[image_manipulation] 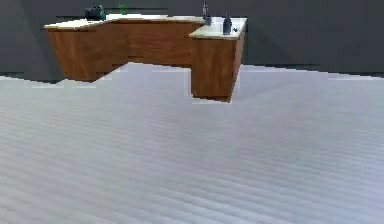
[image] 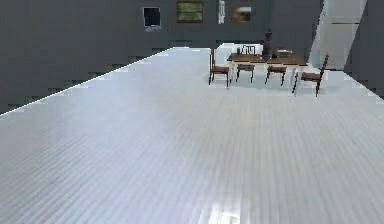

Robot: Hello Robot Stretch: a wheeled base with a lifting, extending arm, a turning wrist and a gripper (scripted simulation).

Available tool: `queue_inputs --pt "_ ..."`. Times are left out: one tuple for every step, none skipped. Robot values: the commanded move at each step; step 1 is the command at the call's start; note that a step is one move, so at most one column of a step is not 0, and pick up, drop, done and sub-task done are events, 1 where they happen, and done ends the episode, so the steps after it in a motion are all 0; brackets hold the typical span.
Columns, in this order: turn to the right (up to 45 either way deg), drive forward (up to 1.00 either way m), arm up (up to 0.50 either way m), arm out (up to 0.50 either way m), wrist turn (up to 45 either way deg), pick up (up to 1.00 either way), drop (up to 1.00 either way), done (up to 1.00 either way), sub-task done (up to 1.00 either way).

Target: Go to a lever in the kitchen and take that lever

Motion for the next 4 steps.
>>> queue_inputs --pt "0.0 1.00 0.00 0.00 0.0 0.00 0.00 0.00 0.00" --pt "-3.0 0.00 0.00 0.00 0.0 0.00 0.00 0.00 0.00" --pt "0.0 1.00 0.00 0.00 0.0 0.00 0.00 0.00 0.00" --pt "0.0 1.00 0.00 0.00 0.0 0.00 0.00 0.00 0.00"
